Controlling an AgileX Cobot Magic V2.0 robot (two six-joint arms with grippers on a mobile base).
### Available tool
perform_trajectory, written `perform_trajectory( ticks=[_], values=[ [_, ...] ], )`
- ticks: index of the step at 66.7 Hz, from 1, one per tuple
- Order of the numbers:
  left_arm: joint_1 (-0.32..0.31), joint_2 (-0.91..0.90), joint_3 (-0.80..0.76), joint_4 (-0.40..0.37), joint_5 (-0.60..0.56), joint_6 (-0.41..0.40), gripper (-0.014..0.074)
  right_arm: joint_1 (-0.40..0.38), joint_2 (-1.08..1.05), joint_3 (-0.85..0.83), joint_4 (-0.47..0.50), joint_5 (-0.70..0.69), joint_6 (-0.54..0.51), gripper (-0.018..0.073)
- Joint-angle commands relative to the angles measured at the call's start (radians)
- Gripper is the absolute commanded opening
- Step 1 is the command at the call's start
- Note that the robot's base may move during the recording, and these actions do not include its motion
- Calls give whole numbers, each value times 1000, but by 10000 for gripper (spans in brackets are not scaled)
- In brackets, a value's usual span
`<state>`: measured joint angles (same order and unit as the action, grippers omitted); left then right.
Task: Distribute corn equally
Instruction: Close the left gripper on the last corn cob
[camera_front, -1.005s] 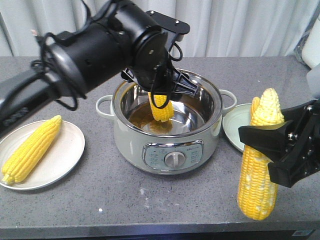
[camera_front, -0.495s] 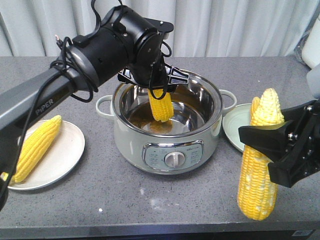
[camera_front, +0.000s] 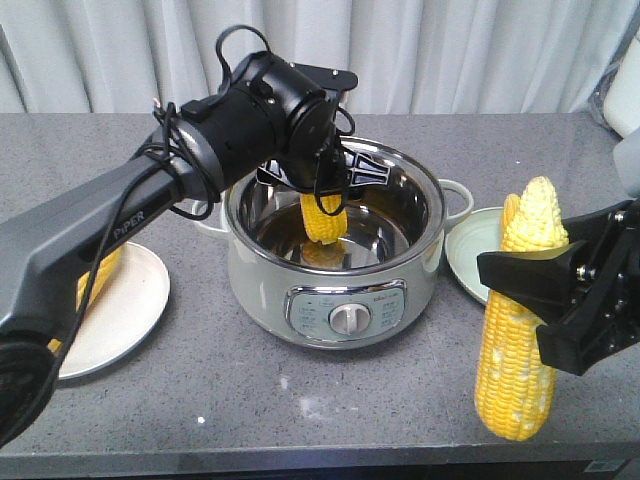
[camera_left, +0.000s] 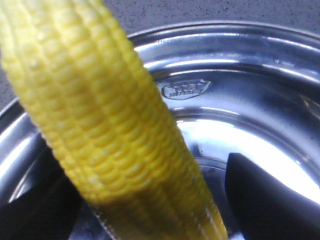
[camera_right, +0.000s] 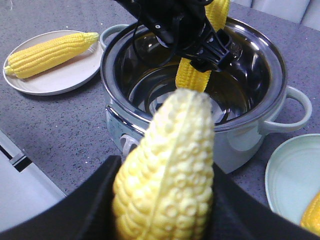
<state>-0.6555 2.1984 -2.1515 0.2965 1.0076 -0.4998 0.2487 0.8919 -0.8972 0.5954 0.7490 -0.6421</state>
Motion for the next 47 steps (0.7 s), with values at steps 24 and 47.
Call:
perform_trajectory(
  ticks=[24, 47],
  values=[
    [3, -37, -32, 16, -85, -8, 372, -6, -10, -27, 27, -47, -9, 222],
    [2, -64, -33, 8, -15, 51, 261, -6, -10, -27, 27, -47, -9, 222]
  ],
)
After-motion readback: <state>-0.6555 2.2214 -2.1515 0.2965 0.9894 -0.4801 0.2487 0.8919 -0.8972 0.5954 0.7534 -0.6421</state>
